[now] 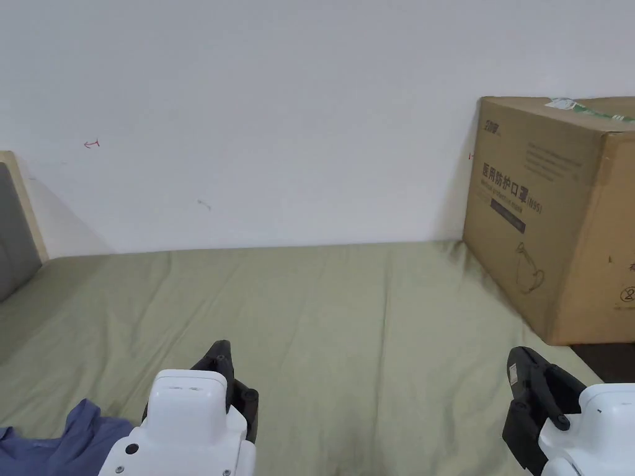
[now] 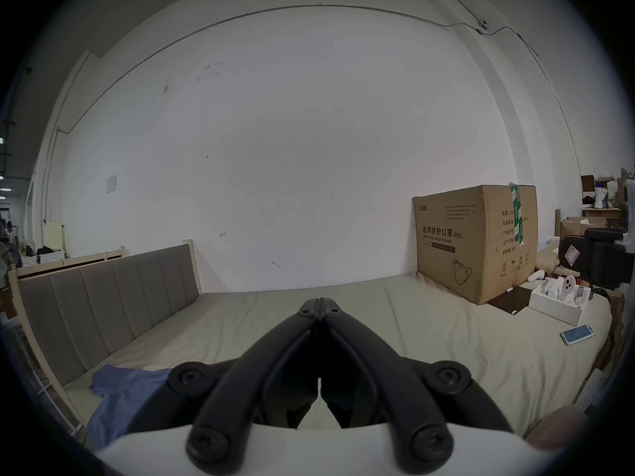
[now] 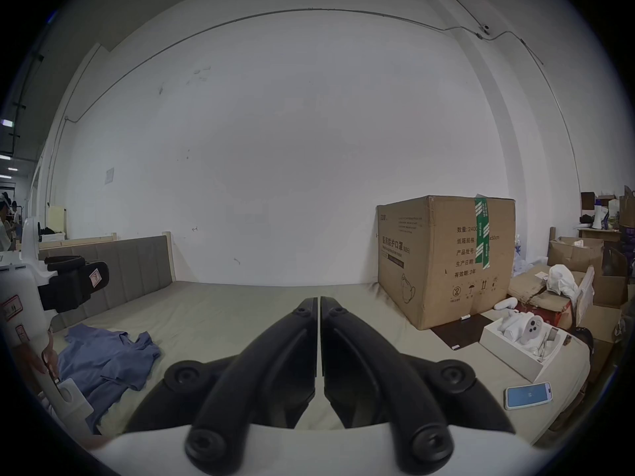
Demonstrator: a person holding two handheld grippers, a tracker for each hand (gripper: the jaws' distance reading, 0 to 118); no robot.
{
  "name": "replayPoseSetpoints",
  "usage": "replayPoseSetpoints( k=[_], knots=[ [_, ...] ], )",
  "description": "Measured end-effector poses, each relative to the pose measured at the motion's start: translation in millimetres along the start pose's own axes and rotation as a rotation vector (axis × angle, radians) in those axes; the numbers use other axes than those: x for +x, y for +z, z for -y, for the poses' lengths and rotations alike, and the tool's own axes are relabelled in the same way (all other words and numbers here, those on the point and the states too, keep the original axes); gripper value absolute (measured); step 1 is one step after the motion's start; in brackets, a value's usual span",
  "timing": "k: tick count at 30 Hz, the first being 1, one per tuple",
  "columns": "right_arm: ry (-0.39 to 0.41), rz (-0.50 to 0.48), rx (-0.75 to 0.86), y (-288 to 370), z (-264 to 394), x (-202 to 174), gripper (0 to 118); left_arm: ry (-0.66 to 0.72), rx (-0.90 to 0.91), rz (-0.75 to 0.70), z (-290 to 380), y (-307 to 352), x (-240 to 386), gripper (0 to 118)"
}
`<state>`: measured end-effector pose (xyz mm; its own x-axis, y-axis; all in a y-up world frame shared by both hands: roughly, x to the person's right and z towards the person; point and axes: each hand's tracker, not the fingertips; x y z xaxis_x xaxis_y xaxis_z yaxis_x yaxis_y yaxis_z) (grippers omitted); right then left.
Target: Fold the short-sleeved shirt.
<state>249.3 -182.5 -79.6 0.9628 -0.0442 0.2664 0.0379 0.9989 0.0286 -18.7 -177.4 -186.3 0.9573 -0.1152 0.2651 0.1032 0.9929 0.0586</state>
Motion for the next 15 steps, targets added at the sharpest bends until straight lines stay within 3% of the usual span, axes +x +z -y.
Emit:
replayPoseSetpoints(
  k=[4, 8, 11, 13, 15],
  knots=[
    [-0.001, -0.005, 0.005, 2, -3, 2, 2, -0.002, 0.02, -0.005, -2, 5, -2, 0],
    [0.054, -0.027, 0.022, -2, -1, -9, 2, 0.006, 0.017, -0.03, 2, 12, -21, 0],
    [0.026, -0.122, 0.005, -19, 4, -36, 2, -0.007, -0.021, -0.12, 8, 25, -59, 0],
    [-0.019, -0.233, -0.055, -35, 6, -70, 2, -0.026, -0.04, -0.248, 12, 43, -102, 0],
    [-0.014, -0.313, -0.056, -42, 7, -105, 2, -0.037, -0.061, -0.355, 19, 62, -144, 0]
  ],
)
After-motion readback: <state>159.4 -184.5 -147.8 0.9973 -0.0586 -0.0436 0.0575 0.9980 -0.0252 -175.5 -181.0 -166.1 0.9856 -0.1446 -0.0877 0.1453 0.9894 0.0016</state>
